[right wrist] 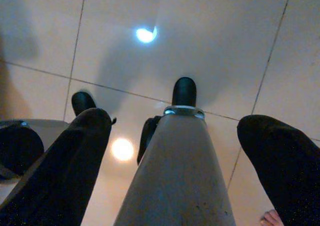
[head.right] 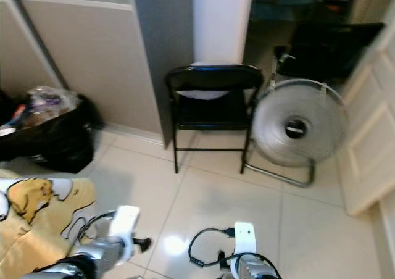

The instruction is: Clean up the room

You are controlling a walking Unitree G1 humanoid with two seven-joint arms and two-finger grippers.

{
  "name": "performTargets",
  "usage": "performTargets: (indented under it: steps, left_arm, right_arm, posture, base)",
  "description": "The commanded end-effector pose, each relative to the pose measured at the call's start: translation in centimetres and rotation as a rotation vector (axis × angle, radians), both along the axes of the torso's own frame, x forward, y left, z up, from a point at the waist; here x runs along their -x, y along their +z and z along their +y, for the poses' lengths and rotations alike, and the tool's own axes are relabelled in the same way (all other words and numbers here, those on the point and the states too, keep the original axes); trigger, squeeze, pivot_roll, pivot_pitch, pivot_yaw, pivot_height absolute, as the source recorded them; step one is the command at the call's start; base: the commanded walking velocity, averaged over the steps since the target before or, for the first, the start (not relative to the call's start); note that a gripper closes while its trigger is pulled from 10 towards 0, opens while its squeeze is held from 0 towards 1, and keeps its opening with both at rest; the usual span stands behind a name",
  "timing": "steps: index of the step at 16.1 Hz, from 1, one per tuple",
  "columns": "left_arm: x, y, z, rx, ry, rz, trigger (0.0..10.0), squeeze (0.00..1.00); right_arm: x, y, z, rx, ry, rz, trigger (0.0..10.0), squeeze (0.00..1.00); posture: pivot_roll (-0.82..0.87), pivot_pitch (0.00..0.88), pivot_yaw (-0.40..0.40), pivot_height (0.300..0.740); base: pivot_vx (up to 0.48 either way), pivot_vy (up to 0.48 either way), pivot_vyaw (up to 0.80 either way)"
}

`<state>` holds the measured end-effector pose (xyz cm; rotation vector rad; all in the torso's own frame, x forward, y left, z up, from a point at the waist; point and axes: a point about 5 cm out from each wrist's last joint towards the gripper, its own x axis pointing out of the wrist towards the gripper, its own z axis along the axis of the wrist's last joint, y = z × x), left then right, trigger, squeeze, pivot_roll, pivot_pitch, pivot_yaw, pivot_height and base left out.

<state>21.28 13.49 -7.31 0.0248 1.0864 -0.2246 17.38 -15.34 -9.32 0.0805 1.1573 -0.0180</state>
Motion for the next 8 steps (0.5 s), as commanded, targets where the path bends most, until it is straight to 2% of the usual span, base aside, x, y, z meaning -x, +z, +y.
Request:
performTargets:
  steps: [1, 2, 3, 4, 5, 6, 7, 8]
  left_arm:
    - [-0.8, 0.5, 0.4, -0.018, 0.004, -0.025, 10.0, 0.0]
    - [-1.3, 0.8, 0.8, -0.013, 0.001, -0.045, 10.0, 0.0]
    - [-3.6, 2.4, 1.1, 0.058, -0.028, -0.155, 10.0, 0.0]
    - [-6.7, 5.2, 1.5, 0.152, -0.047, -0.337, 10.0, 0.0]
    - [-10.5, 9.8, 1.3, 0.202, -0.041, -0.6, 10.0, 0.0]
    - [-12.2, 12.6, 1.1, 0.212, -0.002, -0.746, 10.0, 0.0]
    - [-14.0, 16.1, 0.8, 0.207, 0.077, -0.927, 10.0, 0.0]
    - [-13.6, 19.3, 0.4, 0.218, 0.088, -1.11, 10.0, 0.0]
  right_arm:
    - [-0.7, 0.3, 0.3, 0.002, 0.033, -0.028, 10.0, 0.0]
    - [-1.6, 0.7, 0.2, 0.036, 0.057, -0.075, 10.0, 0.0]
    - [-4.0, 2.1, 0.2, 0.061, 0.101, -0.199, 10.0, 0.0]
    - [-7.0, 4.2, -0.1, 0.092, 0.155, -0.366, 10.0, 0.0]
    - [-10.5, 7.9, -1.4, 0.165, 0.109, -0.607, 10.0, 0.0]
    - [-12.1, 10.3, -1.9, 0.194, 0.07, -0.749, 10.0, 0.0]
    - [-13.8, 13.9, -2.3, 0.22, 0.04, -0.948, 10.0, 0.0]
    - [-12.6, 19.5, -1.7, 0.248, 0.126, -1.263, 10.0, 0.0]
  posture:
    - [-0.12, 0.0, 0.067, 0.74]
    - [-0.12, 0.0, 0.068, 0.74]
    - [-0.11, 0.0, 0.065, 0.74]
    - [-0.1, 0.0, 0.053, 0.74]
    - [-0.08, 0.0, 0.033, 0.74]
    - [-0.07, 0.0, 0.026, 0.74]
    - [-0.06, 0.0, 0.018, 0.74]
    - [-0.06, 0.0, 0.001, 0.74]
  base:
    - [0.0, 0.0, 0.0]
    - [0.0, 0.0, 0.0]
    - [0.0, 0.0, 0.0]
    - [0.0, 0.0, 0.0]
    - [0.0, 0.0, 0.0]
    - [0.0, 0.0, 0.0]
    - [0.0, 0.0, 0.0]
    - [0.0, 0.0, 0.0]
